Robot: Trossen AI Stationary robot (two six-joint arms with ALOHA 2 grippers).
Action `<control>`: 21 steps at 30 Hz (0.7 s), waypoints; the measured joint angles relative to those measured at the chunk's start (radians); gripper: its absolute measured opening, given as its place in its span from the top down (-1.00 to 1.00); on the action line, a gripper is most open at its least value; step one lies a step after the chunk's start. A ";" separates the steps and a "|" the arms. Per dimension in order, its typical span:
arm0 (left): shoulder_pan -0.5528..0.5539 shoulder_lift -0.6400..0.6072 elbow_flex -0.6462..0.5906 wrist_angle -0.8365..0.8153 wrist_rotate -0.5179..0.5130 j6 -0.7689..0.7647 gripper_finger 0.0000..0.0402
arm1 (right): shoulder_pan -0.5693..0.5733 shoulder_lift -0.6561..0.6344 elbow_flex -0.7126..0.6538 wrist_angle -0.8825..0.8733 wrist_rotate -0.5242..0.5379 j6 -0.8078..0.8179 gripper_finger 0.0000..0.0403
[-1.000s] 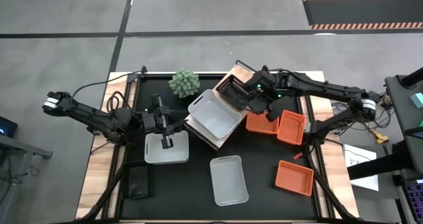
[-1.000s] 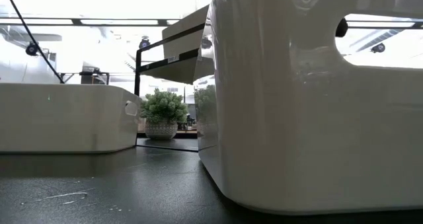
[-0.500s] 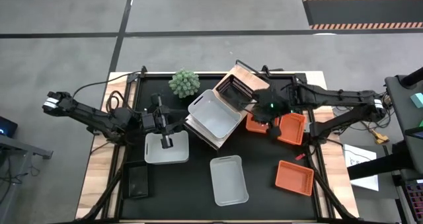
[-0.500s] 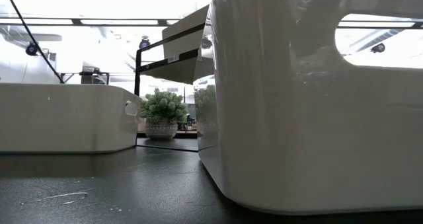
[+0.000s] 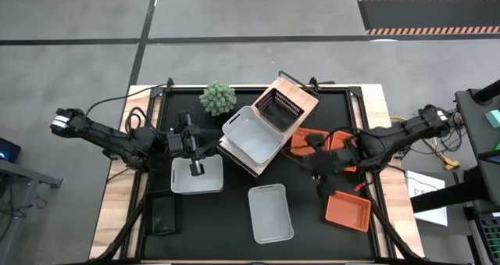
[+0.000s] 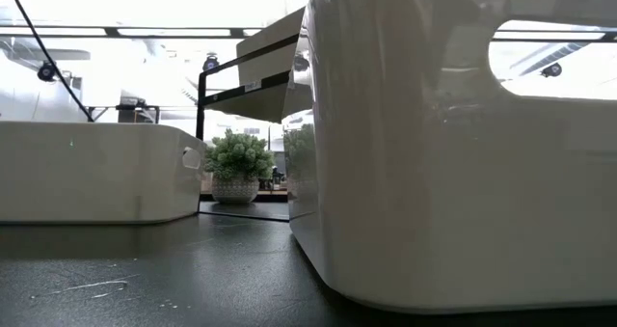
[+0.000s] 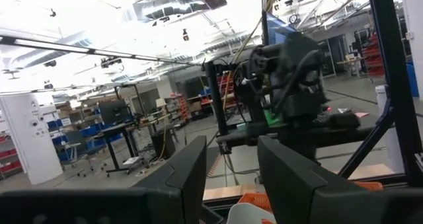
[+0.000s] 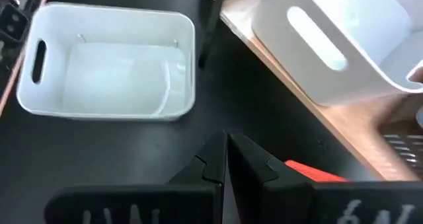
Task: Stack baskets on shelf by color
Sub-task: Stack the right gray bin on top of the other gray bin on the shelf
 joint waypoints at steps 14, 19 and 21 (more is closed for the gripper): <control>-0.001 0.007 -0.003 0.022 0.003 -0.030 0.40 | 0.166 0.157 0.000 0.196 0.056 0.071 0.96; -0.001 0.008 -0.002 0.021 0.009 -0.050 0.40 | 0.188 0.224 0.000 0.256 0.044 0.091 0.93; -0.002 0.007 -0.003 0.021 0.011 -0.070 0.40 | 0.191 0.249 0.002 0.261 0.014 0.113 0.88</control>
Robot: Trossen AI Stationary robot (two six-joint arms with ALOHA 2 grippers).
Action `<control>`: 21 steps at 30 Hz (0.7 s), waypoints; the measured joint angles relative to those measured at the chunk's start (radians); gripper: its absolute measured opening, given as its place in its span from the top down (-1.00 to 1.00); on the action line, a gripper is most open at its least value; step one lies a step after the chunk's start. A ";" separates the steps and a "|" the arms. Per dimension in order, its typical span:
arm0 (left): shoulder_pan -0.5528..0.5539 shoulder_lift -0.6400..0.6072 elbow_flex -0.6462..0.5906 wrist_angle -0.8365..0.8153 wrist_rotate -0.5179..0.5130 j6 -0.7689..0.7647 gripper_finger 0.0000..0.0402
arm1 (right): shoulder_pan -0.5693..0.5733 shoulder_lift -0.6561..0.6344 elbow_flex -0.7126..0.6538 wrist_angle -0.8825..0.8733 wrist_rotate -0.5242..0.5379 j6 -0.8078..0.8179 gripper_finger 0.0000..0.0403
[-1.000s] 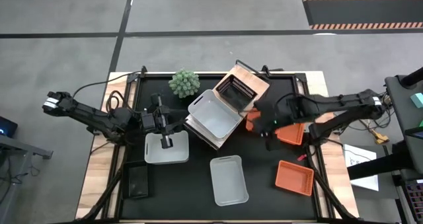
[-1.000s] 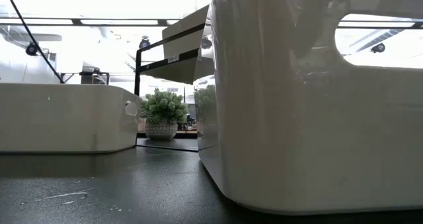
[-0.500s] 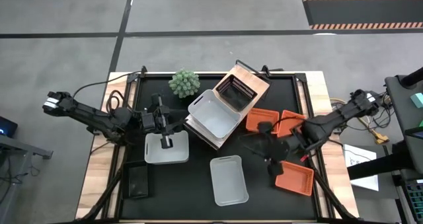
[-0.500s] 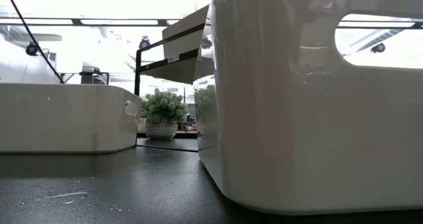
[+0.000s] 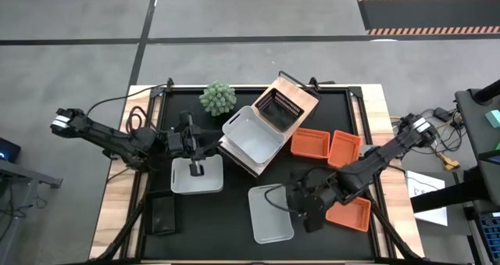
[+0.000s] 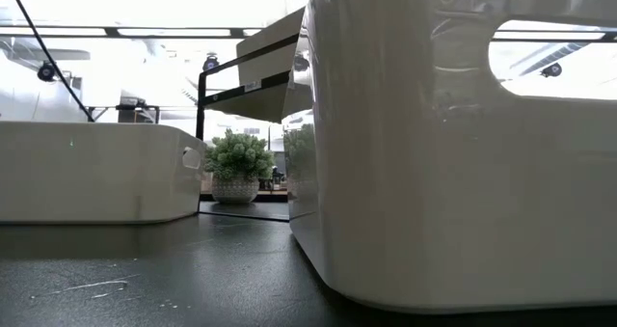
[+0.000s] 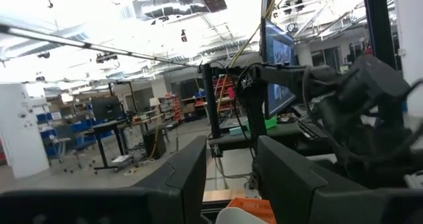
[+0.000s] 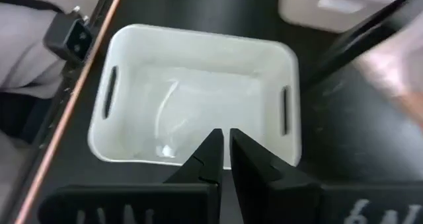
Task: Stack baskets on shelf by color
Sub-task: Stack the right gray bin on top of the other gray bin on the shelf
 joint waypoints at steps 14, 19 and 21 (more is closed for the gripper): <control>-0.003 0.004 -0.003 -0.001 0.072 -0.106 0.40 | 0.077 0.192 0.065 0.106 -0.067 0.172 0.35; -0.004 0.004 -0.003 -0.001 0.101 -0.109 0.40 | 0.107 0.263 0.085 0.129 -0.068 0.220 0.22; -0.004 0.004 -0.003 -0.001 0.104 -0.110 0.40 | 0.111 0.280 0.086 0.133 -0.072 0.247 0.18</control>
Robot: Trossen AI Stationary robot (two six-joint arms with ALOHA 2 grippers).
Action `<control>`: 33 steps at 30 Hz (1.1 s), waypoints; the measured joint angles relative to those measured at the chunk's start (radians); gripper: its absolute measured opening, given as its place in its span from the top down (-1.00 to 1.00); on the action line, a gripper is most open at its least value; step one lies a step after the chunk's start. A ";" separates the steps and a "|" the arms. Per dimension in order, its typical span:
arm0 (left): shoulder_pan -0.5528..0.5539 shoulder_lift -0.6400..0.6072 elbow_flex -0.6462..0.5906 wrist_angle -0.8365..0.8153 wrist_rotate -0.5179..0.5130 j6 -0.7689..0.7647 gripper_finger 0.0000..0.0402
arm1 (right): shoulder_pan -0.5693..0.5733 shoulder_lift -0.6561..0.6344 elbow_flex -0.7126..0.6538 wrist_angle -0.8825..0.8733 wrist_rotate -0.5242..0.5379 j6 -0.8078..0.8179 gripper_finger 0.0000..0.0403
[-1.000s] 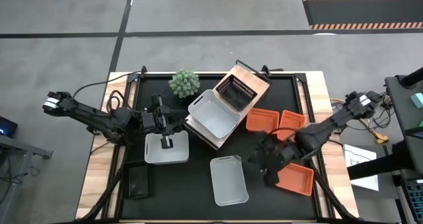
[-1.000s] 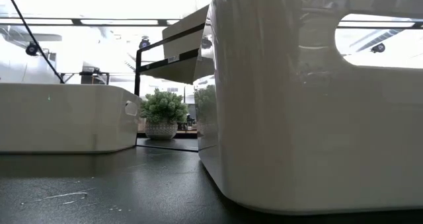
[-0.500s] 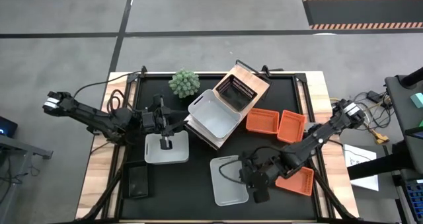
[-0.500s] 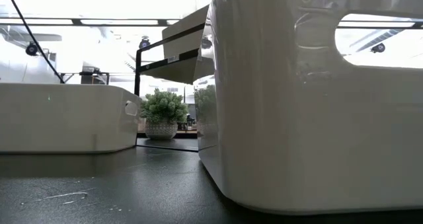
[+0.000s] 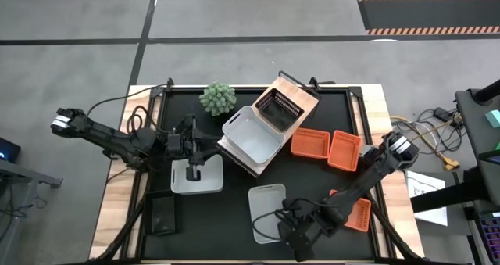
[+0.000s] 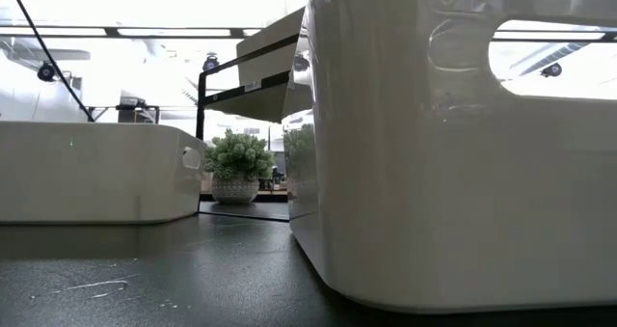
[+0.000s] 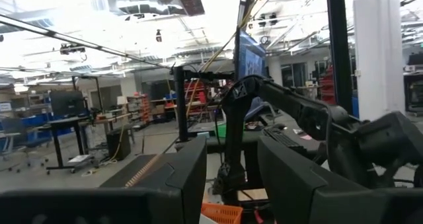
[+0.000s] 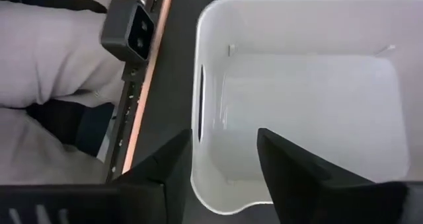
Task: Stack baskets on shelf by color
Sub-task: Stack the right gray bin on top of the other gray bin on the shelf
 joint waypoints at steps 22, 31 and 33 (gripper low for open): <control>-0.001 0.000 -0.002 0.000 0.014 0.002 0.40 | 0.006 0.114 -0.001 0.071 -0.008 0.038 0.17; -0.001 0.000 -0.002 0.001 0.017 0.002 0.40 | 0.003 0.131 -0.002 0.087 -0.016 0.012 0.74; -0.001 0.000 -0.002 0.001 0.017 0.002 0.40 | 0.004 0.130 -0.002 0.087 -0.018 0.008 0.90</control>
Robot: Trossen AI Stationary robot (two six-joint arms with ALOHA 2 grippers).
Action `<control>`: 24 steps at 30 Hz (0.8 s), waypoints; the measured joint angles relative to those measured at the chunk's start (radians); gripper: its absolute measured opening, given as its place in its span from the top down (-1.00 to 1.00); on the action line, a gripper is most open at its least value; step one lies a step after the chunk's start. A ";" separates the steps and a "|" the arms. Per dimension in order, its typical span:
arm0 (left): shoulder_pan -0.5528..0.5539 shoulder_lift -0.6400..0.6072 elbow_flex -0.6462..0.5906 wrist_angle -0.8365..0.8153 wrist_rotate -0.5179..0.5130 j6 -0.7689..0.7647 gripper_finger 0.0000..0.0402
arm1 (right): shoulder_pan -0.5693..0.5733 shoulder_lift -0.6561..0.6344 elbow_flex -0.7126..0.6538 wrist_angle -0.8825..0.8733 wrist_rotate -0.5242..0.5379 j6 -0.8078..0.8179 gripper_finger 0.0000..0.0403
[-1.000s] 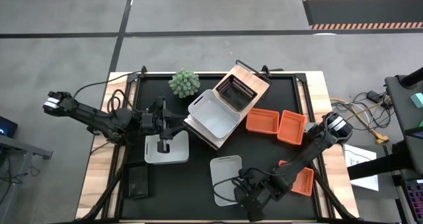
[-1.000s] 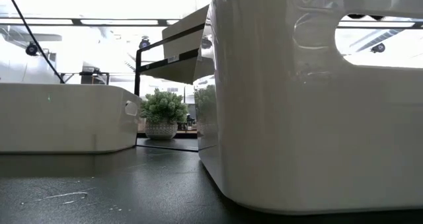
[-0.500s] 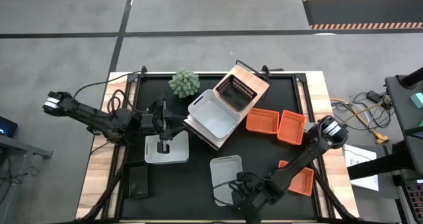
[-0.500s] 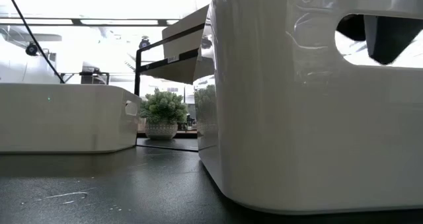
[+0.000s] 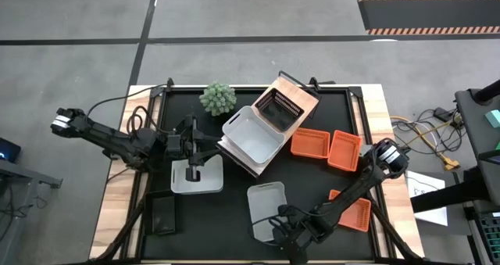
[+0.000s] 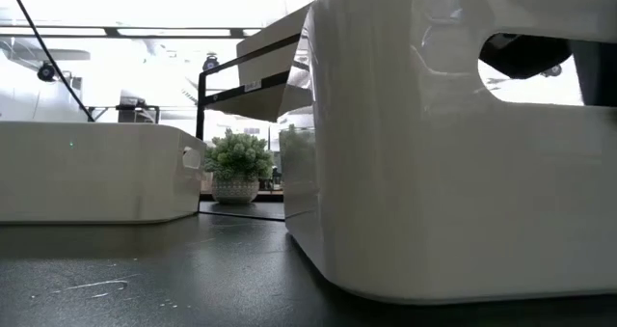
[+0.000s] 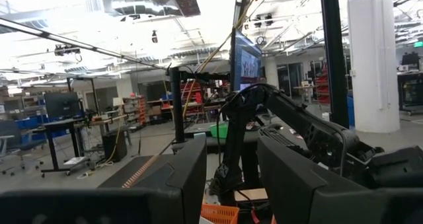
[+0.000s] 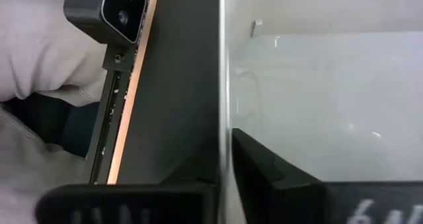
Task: Stack baskets on shelf by color
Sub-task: Stack the right gray bin on top of the other gray bin on the shelf
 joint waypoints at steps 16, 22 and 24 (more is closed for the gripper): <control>0.000 0.000 0.000 0.000 0.000 0.000 0.40 | 0.043 -0.187 0.000 -0.040 -0.064 -0.410 0.96; 0.000 0.000 0.000 0.000 0.000 0.000 0.40 | 0.068 -0.299 0.000 -0.042 -0.060 -0.523 0.96; 0.000 0.000 0.000 0.000 0.000 0.000 0.40 | 0.069 -0.338 0.008 -0.055 -0.061 -0.523 0.96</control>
